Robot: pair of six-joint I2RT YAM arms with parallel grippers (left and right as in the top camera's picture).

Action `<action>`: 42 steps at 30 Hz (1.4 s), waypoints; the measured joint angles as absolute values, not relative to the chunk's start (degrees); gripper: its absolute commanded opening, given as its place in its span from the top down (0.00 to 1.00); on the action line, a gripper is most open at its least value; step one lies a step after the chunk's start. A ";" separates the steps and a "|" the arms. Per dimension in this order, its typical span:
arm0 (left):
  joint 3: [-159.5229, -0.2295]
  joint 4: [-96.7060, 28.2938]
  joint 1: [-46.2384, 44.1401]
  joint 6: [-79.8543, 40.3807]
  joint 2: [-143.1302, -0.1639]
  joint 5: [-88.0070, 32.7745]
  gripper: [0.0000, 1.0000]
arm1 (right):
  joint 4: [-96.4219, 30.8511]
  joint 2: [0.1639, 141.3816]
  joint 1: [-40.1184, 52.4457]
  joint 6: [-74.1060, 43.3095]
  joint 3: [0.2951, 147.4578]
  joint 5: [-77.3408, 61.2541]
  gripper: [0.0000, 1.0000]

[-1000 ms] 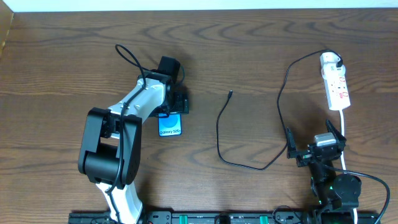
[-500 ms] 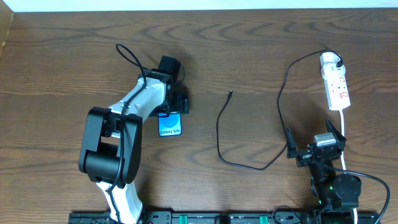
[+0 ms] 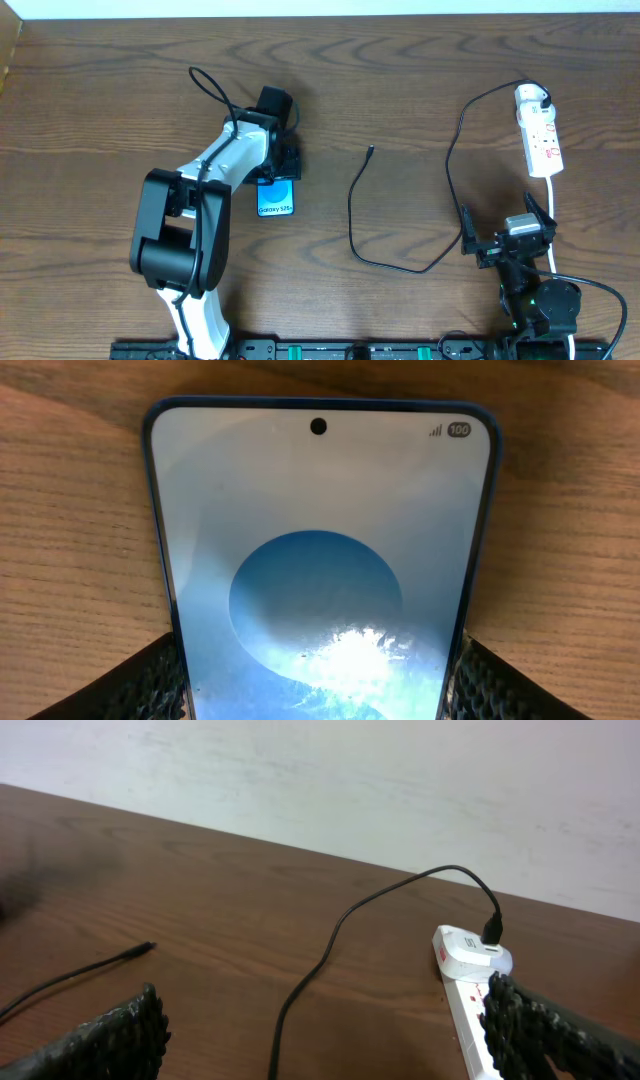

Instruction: Plug charger to phone and switch on socket

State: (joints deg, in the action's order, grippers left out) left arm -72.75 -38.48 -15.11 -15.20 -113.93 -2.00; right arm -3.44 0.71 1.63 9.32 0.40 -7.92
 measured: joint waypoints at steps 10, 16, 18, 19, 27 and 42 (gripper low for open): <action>-75.59 -42.17 -15.09 -15.22 -115.13 -2.15 0.33 | -3.44 0.71 1.63 9.32 0.40 -7.92 0.01; -74.85 -43.48 -15.11 -15.22 -114.17 -1.72 0.33 | -3.42 0.71 1.63 9.32 0.40 -7.92 0.01; -74.22 -44.16 -15.11 -15.22 -113.19 -1.48 0.33 | -3.44 0.71 1.63 9.34 0.40 -7.92 0.01; -74.00 -44.47 -15.11 -15.22 -112.49 -1.45 0.33 | -3.44 0.71 1.63 9.32 0.40 -7.92 0.01; -73.91 -46.76 -15.11 -15.22 -104.92 -1.52 0.33 | -3.44 0.71 1.63 9.32 0.40 -7.92 0.01; -70.26 -40.38 -15.11 -15.22 -106.56 -2.83 0.33 | -3.44 0.71 1.63 9.32 0.40 -7.92 0.01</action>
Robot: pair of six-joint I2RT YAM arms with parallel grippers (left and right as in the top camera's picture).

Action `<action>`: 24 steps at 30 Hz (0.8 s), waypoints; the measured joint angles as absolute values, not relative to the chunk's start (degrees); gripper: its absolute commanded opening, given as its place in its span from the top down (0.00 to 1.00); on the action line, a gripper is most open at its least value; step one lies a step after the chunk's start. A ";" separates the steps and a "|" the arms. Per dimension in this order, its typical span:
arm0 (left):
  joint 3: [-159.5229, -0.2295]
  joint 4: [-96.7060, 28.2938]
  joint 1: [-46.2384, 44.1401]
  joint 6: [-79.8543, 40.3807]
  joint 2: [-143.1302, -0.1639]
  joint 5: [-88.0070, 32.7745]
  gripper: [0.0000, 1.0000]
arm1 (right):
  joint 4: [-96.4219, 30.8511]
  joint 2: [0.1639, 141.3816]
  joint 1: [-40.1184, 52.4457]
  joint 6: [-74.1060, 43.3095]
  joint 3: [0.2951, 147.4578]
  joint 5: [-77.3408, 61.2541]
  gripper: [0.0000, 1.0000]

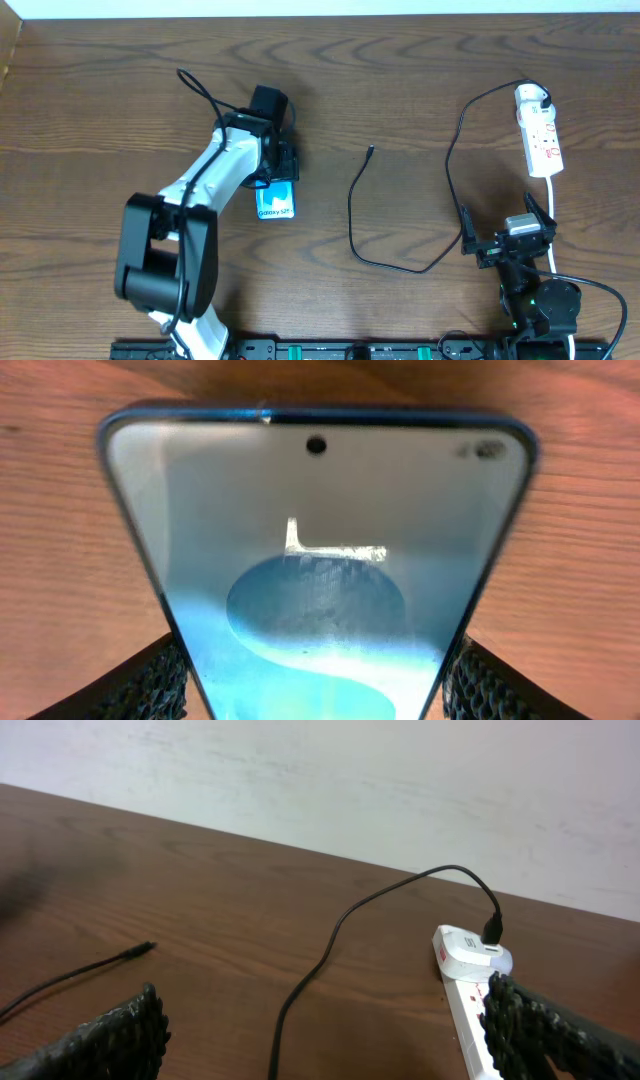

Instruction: Plug charger to phone and switch on socket

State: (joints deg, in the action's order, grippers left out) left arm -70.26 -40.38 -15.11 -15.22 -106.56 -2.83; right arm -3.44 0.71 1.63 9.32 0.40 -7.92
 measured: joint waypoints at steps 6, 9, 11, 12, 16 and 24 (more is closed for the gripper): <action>-69.91 -39.92 -15.11 -15.20 -110.59 -2.81 0.32 | -3.44 0.71 1.63 9.32 0.40 -7.92 0.01; -69.89 -39.81 -15.11 -15.16 -110.59 -2.81 0.23 | -3.44 0.71 1.63 9.32 0.40 -7.94 0.01; -69.89 -39.79 -15.11 -15.20 -110.63 -2.81 0.19 | -3.44 0.71 1.63 9.32 0.40 -7.92 0.01; -69.89 -39.81 -15.11 -15.18 -110.67 -2.81 0.17 | -3.44 0.71 1.63 9.32 0.40 -7.92 0.01; -69.89 -40.34 -15.11 -15.18 -110.80 -2.87 0.10 | -3.44 0.71 1.63 9.32 0.40 -7.92 0.01; -69.87 -43.42 -15.11 -15.22 -110.91 -3.07 0.05 | -3.44 0.71 1.63 9.32 0.40 -7.92 0.01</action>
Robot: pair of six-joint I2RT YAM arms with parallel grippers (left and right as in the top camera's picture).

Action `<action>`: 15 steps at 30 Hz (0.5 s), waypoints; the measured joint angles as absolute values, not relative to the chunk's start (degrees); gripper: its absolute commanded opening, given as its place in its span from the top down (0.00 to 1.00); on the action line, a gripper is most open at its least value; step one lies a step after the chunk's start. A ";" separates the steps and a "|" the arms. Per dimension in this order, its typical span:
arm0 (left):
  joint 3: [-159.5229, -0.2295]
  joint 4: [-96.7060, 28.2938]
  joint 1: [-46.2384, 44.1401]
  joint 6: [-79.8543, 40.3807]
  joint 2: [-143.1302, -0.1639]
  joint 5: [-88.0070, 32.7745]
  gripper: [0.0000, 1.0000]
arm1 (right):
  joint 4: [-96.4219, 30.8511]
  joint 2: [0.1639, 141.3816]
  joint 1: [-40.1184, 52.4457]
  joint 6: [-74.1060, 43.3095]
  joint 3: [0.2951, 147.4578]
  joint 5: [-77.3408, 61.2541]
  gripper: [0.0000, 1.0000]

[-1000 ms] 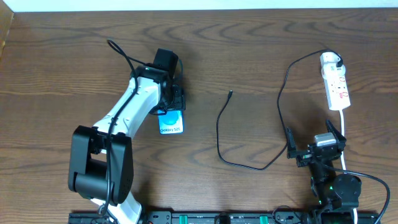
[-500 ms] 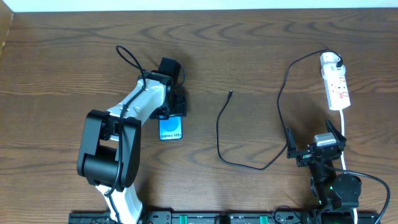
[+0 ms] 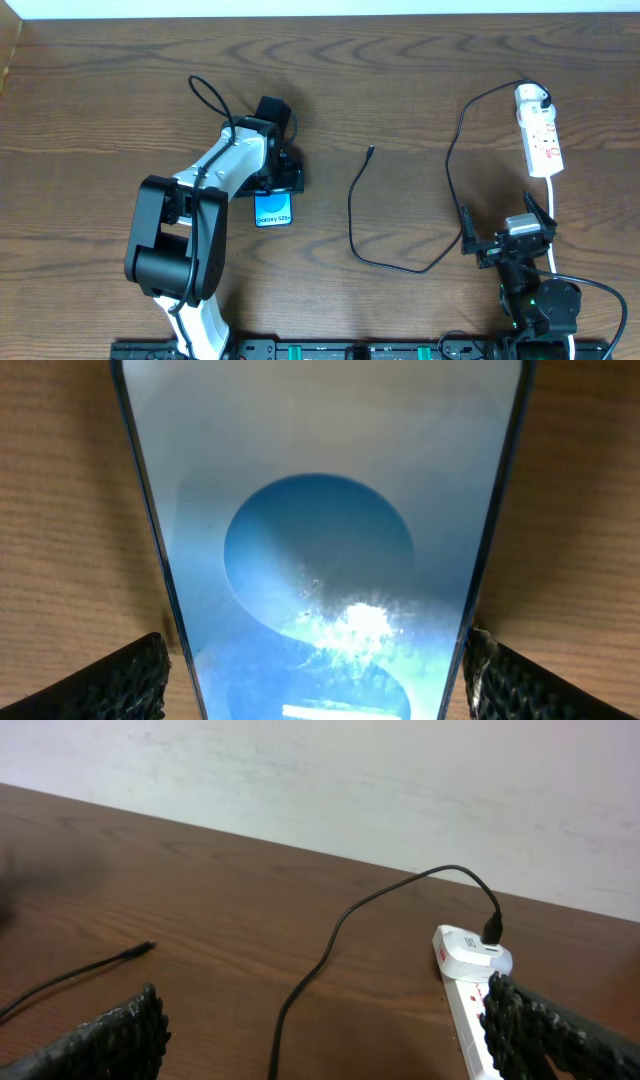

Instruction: Plug charger to phone and switch on socket

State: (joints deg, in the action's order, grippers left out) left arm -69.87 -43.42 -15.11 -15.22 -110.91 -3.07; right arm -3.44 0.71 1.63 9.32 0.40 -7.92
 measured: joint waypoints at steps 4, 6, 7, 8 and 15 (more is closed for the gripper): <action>-69.87 -43.75 -15.11 -15.22 -110.91 -3.07 0.05 | -3.44 0.71 1.63 9.32 0.40 -7.92 0.01; -69.87 -43.66 -15.11 -15.22 -110.91 -3.07 0.05 | -3.44 0.71 1.63 9.32 0.40 -7.92 0.01; -69.87 -43.46 -15.11 -15.22 -110.91 -3.07 0.05 | -3.44 0.71 1.63 9.32 0.40 -7.92 0.01; -69.87 -43.24 -15.11 -15.22 -110.91 -3.07 0.05 | -3.44 0.71 1.63 9.32 0.40 -7.92 0.01; -69.87 -42.15 -15.11 -15.20 -110.91 -3.09 0.12 | -3.44 0.71 1.63 9.32 0.40 -7.92 0.01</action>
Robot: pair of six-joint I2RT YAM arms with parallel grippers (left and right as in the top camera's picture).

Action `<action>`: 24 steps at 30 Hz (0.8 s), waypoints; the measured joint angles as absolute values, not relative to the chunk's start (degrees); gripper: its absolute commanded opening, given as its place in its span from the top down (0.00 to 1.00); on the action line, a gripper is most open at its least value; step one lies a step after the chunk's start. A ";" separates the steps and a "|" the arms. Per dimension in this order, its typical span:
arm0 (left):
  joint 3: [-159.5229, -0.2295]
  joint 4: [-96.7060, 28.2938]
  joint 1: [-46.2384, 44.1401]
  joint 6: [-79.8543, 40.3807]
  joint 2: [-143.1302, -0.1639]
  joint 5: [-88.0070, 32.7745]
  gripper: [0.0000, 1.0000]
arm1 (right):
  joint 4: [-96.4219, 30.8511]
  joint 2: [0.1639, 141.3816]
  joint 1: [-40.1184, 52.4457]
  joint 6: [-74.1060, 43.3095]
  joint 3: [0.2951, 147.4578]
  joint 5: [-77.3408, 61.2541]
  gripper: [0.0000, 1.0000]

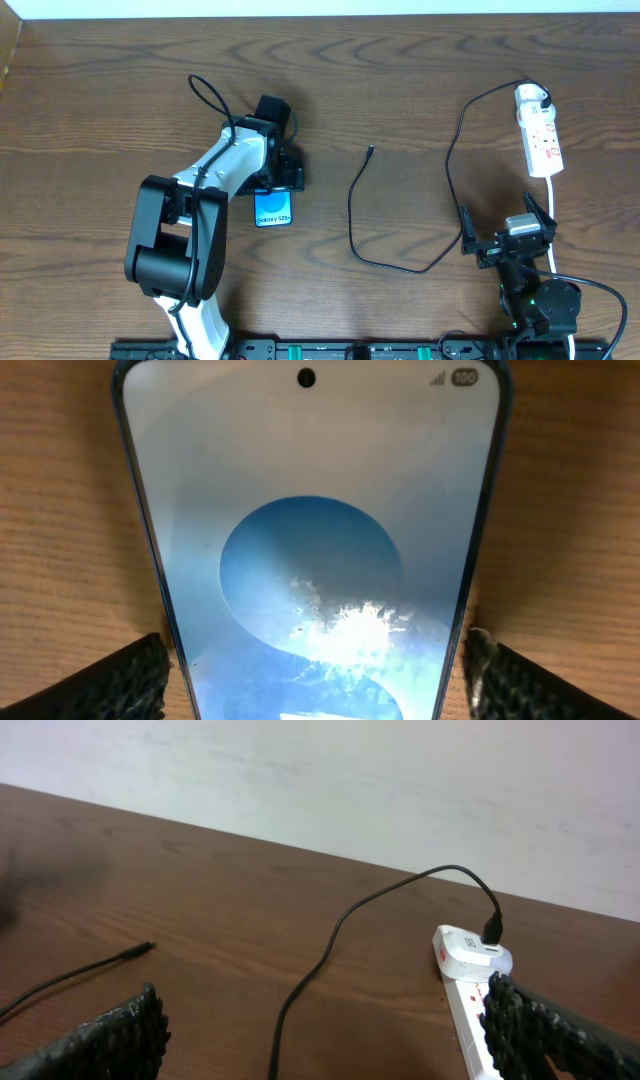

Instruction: Plug charger to phone and switch on socket

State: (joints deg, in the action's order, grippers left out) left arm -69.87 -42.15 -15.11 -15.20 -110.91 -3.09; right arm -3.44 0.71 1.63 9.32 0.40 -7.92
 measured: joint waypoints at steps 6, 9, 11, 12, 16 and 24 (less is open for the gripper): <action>-69.76 -41.98 -15.11 -15.22 -110.91 -3.07 0.14 | -3.44 0.71 1.63 9.32 0.40 -7.92 0.01; -69.47 -41.69 -15.11 -15.22 -110.91 -3.09 0.18 | -3.44 0.71 1.63 9.32 0.40 -7.92 0.01; -69.43 -41.52 -15.11 -15.22 -110.91 -3.27 0.20 | -3.44 0.71 1.63 9.32 0.40 -7.92 0.01; -69.41 -41.45 -15.11 -15.25 -110.91 -3.33 0.22 | -3.44 0.71 1.63 9.34 0.40 -7.92 0.01; -69.38 -41.34 -15.11 -15.22 -110.91 -3.49 0.28 | -3.44 0.71 1.63 9.34 0.40 -7.92 0.01; -69.38 -41.30 -15.11 -15.22 -110.91 -3.51 0.33 | -3.44 0.71 1.63 9.32 0.40 -7.92 0.01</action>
State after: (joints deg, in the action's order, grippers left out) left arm -69.38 -41.30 -15.11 -15.22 -110.91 -3.51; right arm -3.44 0.71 1.63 9.32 0.40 -7.92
